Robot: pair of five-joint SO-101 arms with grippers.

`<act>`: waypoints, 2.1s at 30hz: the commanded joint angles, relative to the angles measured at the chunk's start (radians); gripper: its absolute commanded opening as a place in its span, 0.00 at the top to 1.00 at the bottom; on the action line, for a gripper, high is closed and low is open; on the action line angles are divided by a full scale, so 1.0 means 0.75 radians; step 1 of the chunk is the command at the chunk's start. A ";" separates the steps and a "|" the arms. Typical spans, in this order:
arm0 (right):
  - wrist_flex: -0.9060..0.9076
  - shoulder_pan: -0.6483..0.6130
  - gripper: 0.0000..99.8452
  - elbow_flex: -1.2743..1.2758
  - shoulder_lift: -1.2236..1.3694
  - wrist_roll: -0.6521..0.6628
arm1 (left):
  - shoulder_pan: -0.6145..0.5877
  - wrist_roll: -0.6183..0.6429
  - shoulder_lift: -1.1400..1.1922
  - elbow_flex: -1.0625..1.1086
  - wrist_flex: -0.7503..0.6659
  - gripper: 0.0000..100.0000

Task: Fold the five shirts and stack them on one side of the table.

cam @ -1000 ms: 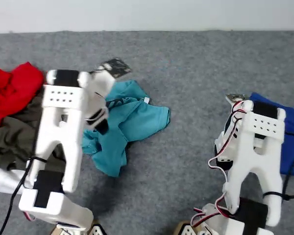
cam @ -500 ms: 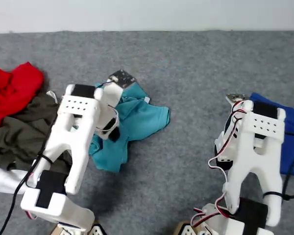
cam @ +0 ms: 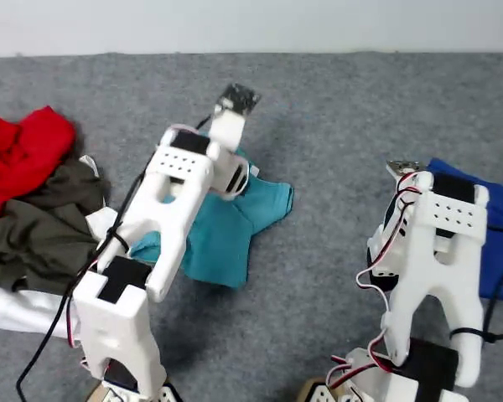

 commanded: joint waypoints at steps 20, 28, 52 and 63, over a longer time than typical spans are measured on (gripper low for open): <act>0.038 -0.007 0.99 -0.004 -0.048 -0.010 | 0.270 -0.209 -0.139 -0.048 0.708 0.82; 0.036 -0.007 0.99 -0.004 -0.048 -0.010 | 0.282 -0.186 -0.063 0.118 0.702 0.76; 0.038 -0.007 0.99 -0.004 -0.048 -0.008 | 0.278 -0.121 0.209 0.122 0.503 0.98; 0.073 -0.007 0.99 -0.010 -0.064 -0.008 | 0.225 -0.121 -0.405 0.116 0.675 0.99</act>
